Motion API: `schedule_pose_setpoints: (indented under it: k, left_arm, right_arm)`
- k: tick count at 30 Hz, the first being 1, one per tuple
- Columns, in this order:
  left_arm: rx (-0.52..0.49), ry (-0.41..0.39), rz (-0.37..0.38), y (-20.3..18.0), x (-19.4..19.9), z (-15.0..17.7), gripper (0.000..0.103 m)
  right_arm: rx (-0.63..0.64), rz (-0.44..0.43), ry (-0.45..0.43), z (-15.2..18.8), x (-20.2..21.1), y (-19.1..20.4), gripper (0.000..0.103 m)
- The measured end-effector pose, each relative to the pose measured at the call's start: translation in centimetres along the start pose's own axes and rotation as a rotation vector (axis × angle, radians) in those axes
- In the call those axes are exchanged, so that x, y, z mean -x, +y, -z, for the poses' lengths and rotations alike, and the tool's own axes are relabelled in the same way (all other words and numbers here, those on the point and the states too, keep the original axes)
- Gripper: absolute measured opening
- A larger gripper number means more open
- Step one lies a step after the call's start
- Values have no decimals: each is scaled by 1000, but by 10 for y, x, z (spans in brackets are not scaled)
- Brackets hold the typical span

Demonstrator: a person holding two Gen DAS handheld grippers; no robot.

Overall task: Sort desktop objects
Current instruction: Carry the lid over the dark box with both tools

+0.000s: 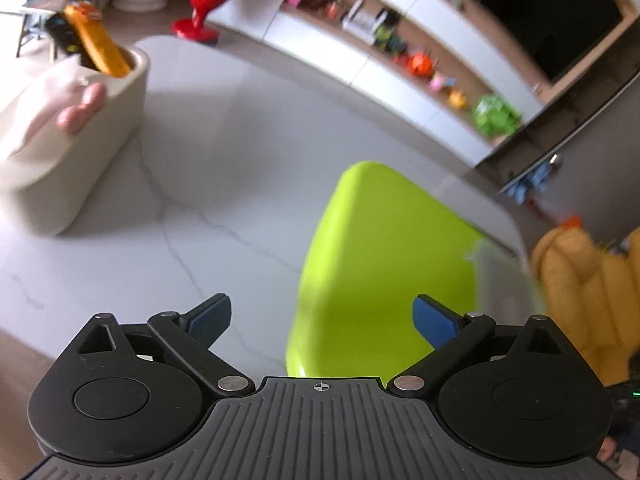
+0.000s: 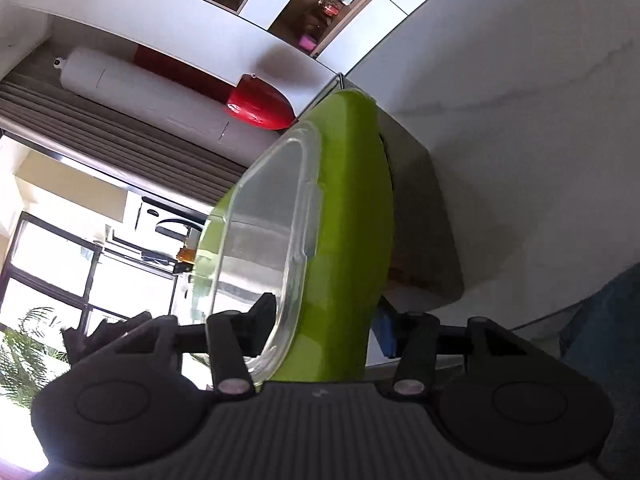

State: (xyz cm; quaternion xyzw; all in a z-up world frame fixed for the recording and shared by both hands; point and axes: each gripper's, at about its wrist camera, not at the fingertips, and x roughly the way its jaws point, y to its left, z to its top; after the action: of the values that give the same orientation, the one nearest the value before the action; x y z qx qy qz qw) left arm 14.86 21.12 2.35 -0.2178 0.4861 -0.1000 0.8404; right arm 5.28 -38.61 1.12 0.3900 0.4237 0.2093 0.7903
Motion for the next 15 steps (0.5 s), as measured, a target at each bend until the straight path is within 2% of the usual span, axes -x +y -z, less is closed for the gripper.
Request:
schedule_pose_setpoints:
  k: [2, 4, 7, 11, 15]
  left_arm:
    - [-5, 61, -21, 1, -23, -11, 100]
    - [-1, 113, 4, 0, -40, -16, 100]
    - [10, 148, 42, -5, -56, -19, 100]
    - [-13, 166, 42, -13, -65, -18, 100]
    - [4, 193, 54, -8, -74, -21, 100]
  right_arm:
    - [19, 20, -28, -7, 8, 4, 51]
    - [56, 50, -58, -17, 17, 9, 50]
    - [81, 75, -87, -40, 20, 17, 49]
    - [71, 105, -53, -61, 7, 19, 50]
    - [72, 133, -1, -63, 1, 10, 55]
